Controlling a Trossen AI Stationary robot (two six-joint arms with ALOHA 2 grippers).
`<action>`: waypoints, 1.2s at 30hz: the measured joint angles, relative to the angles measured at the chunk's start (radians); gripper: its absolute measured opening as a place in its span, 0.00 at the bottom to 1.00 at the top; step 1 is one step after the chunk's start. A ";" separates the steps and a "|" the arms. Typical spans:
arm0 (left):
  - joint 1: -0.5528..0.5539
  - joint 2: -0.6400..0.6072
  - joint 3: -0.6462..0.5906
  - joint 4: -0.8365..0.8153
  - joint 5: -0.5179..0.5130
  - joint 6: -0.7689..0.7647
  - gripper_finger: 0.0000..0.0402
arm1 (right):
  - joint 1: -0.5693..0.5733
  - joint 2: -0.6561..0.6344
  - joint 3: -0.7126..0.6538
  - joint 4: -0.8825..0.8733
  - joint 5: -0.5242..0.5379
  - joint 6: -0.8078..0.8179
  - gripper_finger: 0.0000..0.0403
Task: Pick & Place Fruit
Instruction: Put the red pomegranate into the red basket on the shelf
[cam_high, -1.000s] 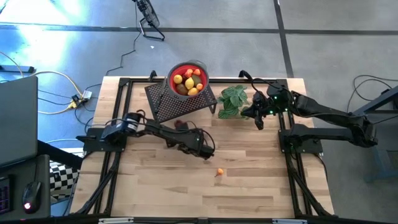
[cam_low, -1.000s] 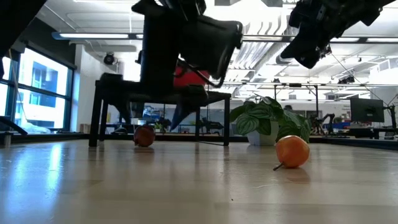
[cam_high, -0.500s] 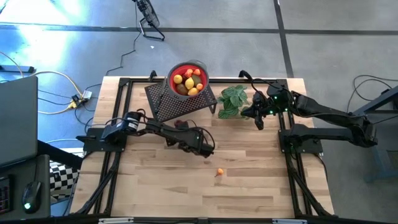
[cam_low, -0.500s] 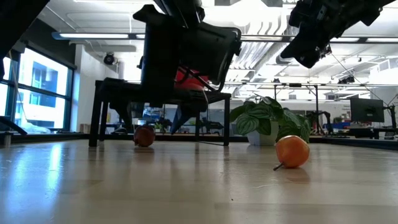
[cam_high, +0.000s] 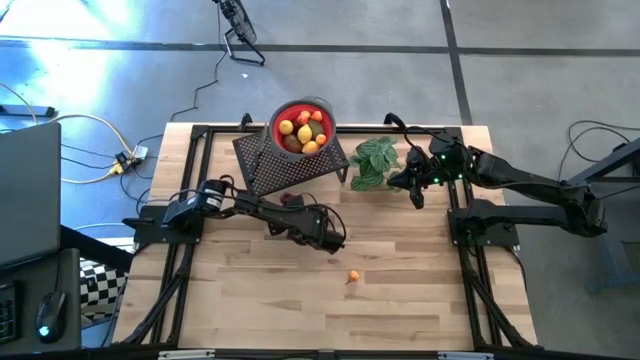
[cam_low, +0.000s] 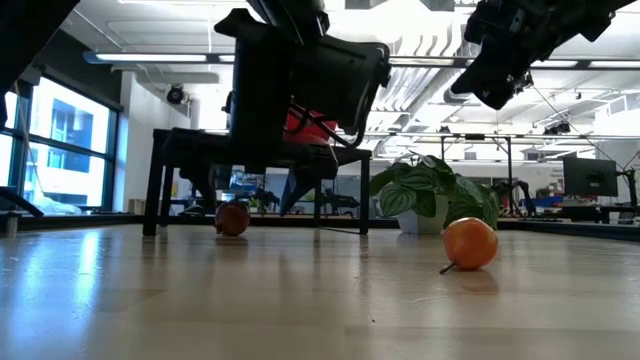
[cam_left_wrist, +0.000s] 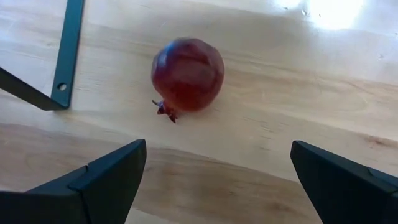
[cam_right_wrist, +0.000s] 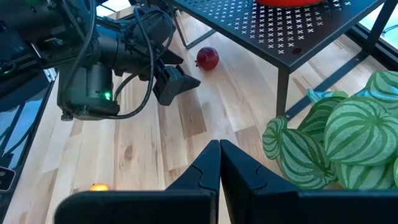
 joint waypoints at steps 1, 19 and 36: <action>0.000 0.000 0.000 -0.001 0.000 0.000 0.97 | 0.000 0.000 0.000 0.000 0.000 0.000 0.01; 0.008 0.000 0.000 -0.006 -0.002 0.027 0.97 | 0.000 0.000 0.000 0.000 -0.001 0.000 0.01; 0.047 0.000 -0.001 -0.068 -0.008 0.056 0.97 | 0.000 0.000 0.000 0.000 -0.001 0.000 0.01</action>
